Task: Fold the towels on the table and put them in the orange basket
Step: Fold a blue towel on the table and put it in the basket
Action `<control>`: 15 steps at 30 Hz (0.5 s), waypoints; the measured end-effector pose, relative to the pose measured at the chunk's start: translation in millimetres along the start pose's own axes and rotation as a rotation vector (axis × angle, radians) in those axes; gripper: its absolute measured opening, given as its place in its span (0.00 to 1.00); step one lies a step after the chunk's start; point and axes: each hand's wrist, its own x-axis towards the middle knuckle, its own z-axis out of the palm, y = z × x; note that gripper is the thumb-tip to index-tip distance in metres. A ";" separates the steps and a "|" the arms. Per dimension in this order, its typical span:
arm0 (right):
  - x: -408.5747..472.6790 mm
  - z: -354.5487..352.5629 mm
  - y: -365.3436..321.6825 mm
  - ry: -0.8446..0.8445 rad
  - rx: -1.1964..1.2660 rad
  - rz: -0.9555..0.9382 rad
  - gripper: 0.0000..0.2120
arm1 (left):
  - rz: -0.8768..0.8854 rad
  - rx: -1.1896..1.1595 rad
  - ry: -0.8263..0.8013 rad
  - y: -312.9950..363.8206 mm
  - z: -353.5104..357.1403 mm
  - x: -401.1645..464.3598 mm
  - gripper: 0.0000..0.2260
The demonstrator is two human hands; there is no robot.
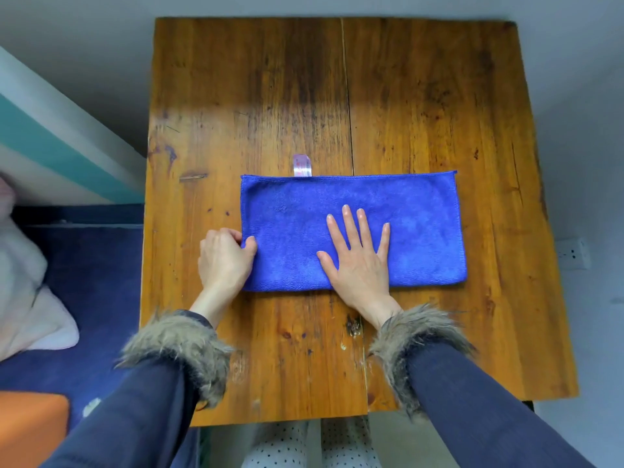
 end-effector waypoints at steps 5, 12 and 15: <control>-0.1 -1.4 -2.8 0.003 0.003 0.006 0.30 | 0.020 0.047 -0.032 10.2 -6.9 0.6 0.07; 6.8 -12.8 -7.6 0.006 0.094 0.038 0.27 | -0.123 -0.571 -0.287 3.6 -29.5 14.3 0.09; 11.1 -16.2 -5.1 0.041 0.092 0.052 0.29 | -0.181 -0.713 -0.444 2.1 -38.8 17.5 0.07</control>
